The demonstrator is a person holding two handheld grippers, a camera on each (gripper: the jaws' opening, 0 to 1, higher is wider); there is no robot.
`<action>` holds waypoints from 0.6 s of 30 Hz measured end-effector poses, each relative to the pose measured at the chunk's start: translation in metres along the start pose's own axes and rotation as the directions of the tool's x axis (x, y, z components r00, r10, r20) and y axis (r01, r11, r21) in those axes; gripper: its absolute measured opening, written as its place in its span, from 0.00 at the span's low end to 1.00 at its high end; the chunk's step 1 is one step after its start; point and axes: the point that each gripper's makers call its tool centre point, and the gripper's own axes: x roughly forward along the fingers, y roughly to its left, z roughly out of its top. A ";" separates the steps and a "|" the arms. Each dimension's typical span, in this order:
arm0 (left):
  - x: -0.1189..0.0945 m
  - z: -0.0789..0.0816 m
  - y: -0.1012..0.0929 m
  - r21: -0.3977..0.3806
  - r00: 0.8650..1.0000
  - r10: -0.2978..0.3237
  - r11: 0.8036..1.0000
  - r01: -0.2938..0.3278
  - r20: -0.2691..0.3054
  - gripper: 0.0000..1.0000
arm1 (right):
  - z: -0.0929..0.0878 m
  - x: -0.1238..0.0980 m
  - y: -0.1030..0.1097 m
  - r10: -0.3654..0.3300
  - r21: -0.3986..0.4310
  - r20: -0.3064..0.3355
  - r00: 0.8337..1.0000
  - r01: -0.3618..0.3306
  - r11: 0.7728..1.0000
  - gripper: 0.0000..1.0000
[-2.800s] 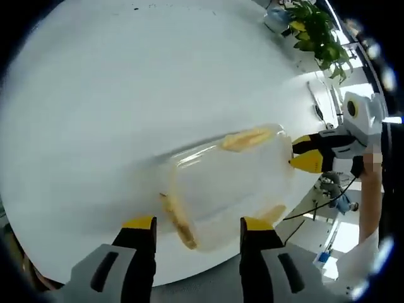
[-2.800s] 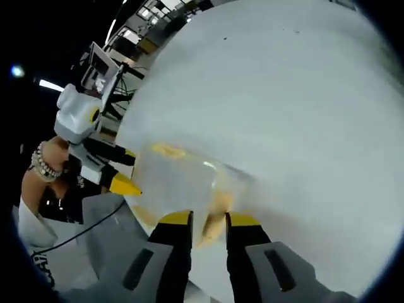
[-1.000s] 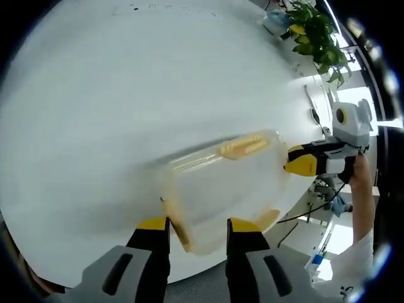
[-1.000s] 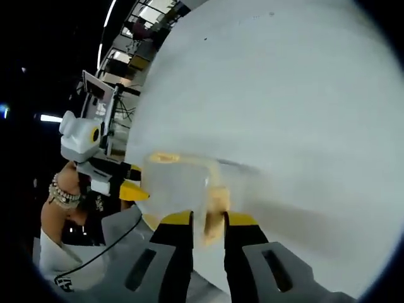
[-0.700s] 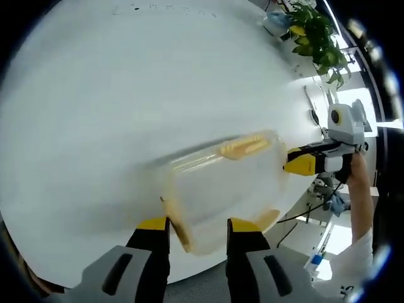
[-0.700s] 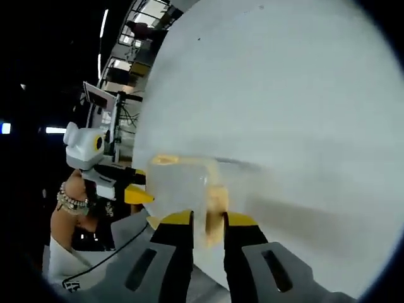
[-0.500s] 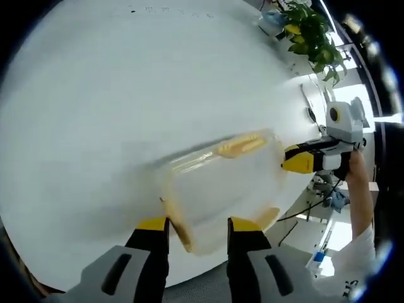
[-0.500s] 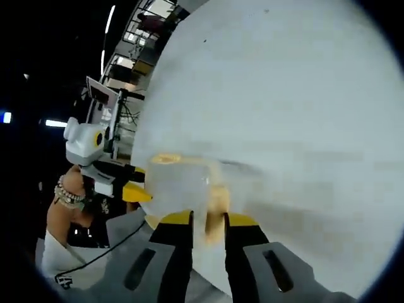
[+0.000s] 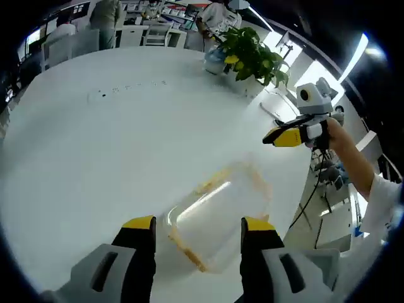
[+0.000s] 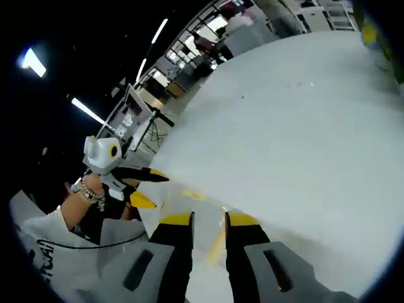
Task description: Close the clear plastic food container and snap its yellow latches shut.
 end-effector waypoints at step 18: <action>0.027 -0.014 -0.048 0.367 0.997 -0.078 0.927 0.075 -0.006 0.07 | -0.028 0.077 0.048 0.060 -0.385 -0.230 0.971 -0.147 0.911 0.00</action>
